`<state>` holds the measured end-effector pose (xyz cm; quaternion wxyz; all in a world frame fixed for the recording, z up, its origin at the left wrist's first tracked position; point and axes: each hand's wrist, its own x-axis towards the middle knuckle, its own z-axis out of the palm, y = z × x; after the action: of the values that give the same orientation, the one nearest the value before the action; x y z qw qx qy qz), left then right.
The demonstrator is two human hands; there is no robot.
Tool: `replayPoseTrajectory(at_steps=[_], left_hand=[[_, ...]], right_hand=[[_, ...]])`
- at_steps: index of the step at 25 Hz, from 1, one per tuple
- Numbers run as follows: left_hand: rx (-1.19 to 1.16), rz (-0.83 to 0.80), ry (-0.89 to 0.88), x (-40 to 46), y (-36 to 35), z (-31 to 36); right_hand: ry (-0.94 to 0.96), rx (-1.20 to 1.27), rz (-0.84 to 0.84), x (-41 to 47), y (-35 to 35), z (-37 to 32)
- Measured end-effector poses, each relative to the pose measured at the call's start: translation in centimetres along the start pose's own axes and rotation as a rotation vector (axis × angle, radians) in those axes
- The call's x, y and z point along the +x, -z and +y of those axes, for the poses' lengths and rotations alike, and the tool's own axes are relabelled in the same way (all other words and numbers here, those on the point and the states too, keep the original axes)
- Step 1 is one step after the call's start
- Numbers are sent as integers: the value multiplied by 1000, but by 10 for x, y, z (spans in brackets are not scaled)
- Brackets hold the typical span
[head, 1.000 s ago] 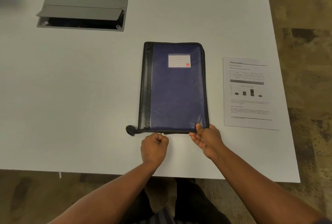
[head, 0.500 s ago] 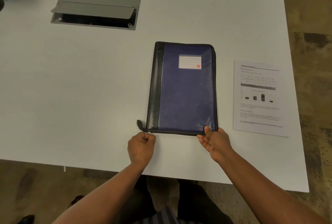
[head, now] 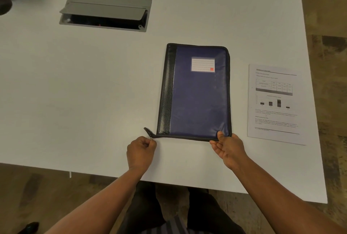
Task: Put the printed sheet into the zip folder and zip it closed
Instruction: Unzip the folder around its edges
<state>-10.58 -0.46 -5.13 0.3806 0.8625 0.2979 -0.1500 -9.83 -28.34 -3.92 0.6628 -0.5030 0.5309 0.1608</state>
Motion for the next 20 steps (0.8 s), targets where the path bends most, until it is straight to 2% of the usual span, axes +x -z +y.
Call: replayPoseTrajectory(at_steps=[7,10,14,16,20], left_hand=[[-64,-32,-2,4,2,0],[-92,-2,-38,1,2,4],[-79,101,-180,10,0,31],[-64,96,-267,23,-3,46],[33,-5,-277,50,-12,82]], right_hand=[[43,-99,62,1,-3,6],[85,-242,142,0,-2,8],[252,-379,292,-3,-3,9],[348,-430,349,0,-5,-1],[488,-502,283,13,-16,-26]])
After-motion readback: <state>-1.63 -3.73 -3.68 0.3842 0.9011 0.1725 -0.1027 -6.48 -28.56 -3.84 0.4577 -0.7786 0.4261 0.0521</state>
